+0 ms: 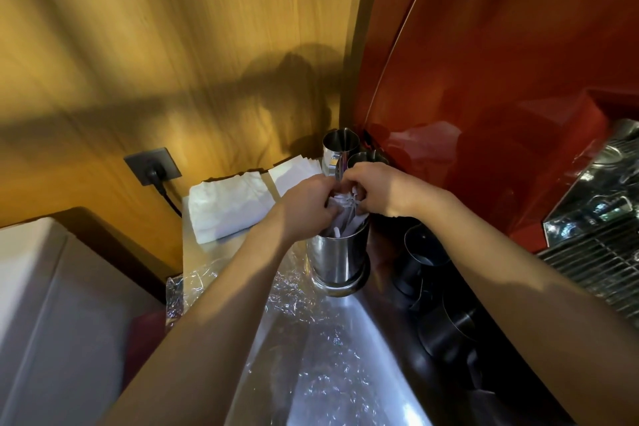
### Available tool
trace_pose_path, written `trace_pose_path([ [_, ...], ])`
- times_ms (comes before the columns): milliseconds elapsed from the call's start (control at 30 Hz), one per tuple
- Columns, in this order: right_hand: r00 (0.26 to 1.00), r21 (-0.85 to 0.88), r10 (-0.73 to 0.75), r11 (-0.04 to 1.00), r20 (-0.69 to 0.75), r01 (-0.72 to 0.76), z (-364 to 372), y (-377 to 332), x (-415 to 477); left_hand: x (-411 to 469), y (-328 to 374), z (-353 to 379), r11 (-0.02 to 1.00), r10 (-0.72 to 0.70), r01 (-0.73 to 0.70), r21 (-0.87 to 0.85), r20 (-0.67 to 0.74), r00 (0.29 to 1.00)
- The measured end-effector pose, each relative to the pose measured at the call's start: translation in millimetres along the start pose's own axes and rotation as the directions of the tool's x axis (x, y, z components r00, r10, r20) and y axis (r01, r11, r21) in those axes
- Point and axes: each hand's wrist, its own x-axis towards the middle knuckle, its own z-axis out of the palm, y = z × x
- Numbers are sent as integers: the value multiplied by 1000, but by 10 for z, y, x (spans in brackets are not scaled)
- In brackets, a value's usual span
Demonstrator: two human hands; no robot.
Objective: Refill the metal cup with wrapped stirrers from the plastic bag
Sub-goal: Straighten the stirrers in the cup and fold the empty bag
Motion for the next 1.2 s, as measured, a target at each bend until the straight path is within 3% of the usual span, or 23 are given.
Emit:
trace_pose_path([
  [167,1000,-20,-7,1000,-23,7,-61,-33,-68,-56,6,-130,1000,-21,20,-21,-26,999],
  [267,983,-34,-28,999,-179,23,-110,-156,-140,-225,-21,-266,996,-55,46,-79,-112,992],
  [433,904,197,-76,965,-421,173,218,-517,-417,-723,-243,-363,972,-208,167,-168,-268,941],
  [567,874,183,-83,964,-479,192,783,-662,-607,-1231,-581,-144,913,-396,340,-225,-291,871],
  [633,891,206,-54,965,-451,162,1080,-631,-641,-1494,-751,15,854,-515,453,-256,-294,806],
  [767,953,254,114,966,-279,-41,1629,-332,-593,-1991,-1037,346,696,-718,667,-265,-274,640],
  [900,940,426,340,855,-28,-296,1966,-81,-579,-2368,-1118,588,355,-934,855,-379,-108,341],
  [967,921,490,386,795,44,-357,2025,-41,-568,-2510,-1141,676,206,-967,853,-479,36,253],
  [1033,925,473,368,800,97,-368,2038,-48,-553,-2623,-1135,723,132,-940,786,-604,176,293],
  [1067,927,485,357,794,117,-367,2042,-54,-539,-2665,-1126,734,137,-926,743,-655,181,330],
  [1200,928,695,365,649,73,-310,2028,-78,-522,-2771,-1131,730,217,-926,530,-820,0,378],
])
